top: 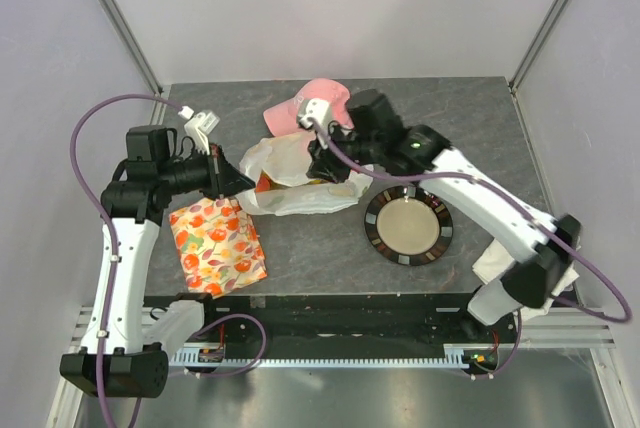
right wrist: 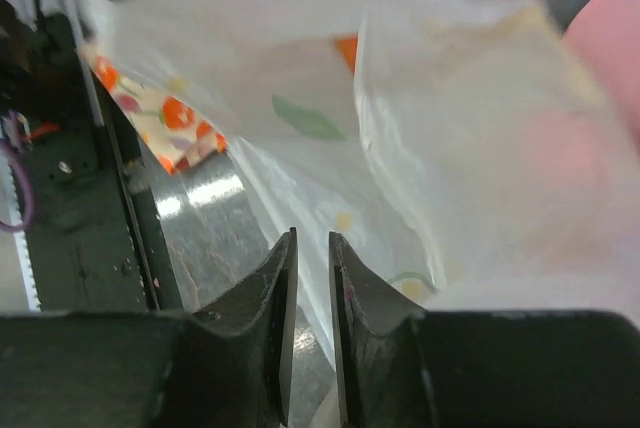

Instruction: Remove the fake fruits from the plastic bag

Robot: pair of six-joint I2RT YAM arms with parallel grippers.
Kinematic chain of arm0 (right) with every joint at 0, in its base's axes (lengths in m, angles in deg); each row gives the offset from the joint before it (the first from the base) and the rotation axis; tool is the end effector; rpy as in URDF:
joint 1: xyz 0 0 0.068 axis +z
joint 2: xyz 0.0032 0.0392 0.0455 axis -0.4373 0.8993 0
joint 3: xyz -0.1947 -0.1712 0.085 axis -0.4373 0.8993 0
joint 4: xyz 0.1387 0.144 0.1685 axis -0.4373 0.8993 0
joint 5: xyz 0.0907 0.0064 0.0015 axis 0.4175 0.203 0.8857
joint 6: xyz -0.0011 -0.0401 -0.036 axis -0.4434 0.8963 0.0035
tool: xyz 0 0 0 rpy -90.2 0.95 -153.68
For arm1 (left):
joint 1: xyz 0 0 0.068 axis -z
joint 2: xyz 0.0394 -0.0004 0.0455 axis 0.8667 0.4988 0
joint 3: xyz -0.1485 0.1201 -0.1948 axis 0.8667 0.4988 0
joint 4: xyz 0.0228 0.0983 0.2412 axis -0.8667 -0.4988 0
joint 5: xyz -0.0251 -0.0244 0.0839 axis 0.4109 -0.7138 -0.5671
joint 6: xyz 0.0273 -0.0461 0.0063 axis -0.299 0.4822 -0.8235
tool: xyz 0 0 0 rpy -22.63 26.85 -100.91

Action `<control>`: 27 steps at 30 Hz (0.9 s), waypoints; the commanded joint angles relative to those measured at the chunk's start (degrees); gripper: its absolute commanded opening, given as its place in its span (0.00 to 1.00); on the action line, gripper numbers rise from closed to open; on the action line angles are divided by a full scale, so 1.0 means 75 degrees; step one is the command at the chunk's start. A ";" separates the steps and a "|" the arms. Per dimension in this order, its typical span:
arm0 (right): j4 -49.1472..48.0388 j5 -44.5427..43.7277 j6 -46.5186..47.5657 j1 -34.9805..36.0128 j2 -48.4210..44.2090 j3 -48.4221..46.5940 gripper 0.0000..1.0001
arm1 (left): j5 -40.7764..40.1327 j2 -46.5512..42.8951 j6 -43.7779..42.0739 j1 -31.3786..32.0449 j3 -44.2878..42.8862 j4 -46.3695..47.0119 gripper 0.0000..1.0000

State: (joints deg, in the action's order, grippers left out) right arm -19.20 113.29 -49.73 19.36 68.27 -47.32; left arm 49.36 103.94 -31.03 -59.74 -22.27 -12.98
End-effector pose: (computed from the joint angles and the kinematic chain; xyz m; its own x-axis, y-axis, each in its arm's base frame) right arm 0.2254 0.2480 0.4151 -0.1570 -0.4215 -0.8931 -0.9485 0.3162 0.0175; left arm 0.1773 -0.0276 0.3795 -0.6773 -0.0500 -0.7340 0.5292 0.6600 -0.5333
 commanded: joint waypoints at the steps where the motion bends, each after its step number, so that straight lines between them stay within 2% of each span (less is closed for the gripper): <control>1: 0.0016 -0.0162 0.0005 -0.0016 0.1119 0.0381 0.25 | 0.0405 0.0123 0.0397 -0.0033 -0.0558 0.0244 0.01; 4: -0.0229 -0.0876 -0.0264 -0.0028 0.1635 0.0357 0.25 | 0.0335 0.0123 0.0386 -0.0033 -0.0664 0.0256 0.02; 7: -0.0522 -0.2187 -0.0499 -0.0040 0.1894 0.0555 0.25 | 0.0171 0.0053 0.0292 -0.0033 -0.0537 0.0244 0.02; 9: -0.0628 -0.2832 -0.0606 -0.0016 0.1638 0.1174 0.27 | -0.0005 -0.0017 0.0152 -0.0033 -0.0419 0.0127 0.02; 11: -0.0769 -0.3162 -0.0338 -0.0016 0.1101 0.2015 0.32 | -0.0204 -0.0169 -0.0058 -0.0022 -0.0244 0.0010 0.01; 14: -0.1225 -0.4847 -0.0009 -0.0098 0.0793 0.2500 0.38 | -0.0439 -0.0473 -0.0223 -0.0033 0.0061 -0.0084 0.01; 16: -0.1506 -0.5178 0.0179 -0.0460 0.0967 0.2269 0.40 | -0.0486 -0.0556 -0.0270 -0.0033 0.0318 -0.0096 0.02; 20: -0.1695 -0.5448 0.0354 -0.0942 0.2101 0.0831 0.41 | -0.0451 -0.0464 -0.0353 -0.0022 0.0589 0.0021 0.02; 24: -0.1801 -0.5952 0.0403 -0.1257 0.2936 -0.0426 0.41 | -0.0392 0.0062 -0.0388 -0.0022 0.0332 0.0290 0.02; 27: -0.1813 -0.5755 0.0273 -0.1294 0.3043 -0.0943 0.41 | -0.0357 0.0356 -0.0318 -0.0033 0.0051 0.0501 0.02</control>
State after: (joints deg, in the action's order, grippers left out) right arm -30.70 72.86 -47.83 9.75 90.43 -48.61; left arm 46.28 103.96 -31.92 -59.74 -18.55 -12.49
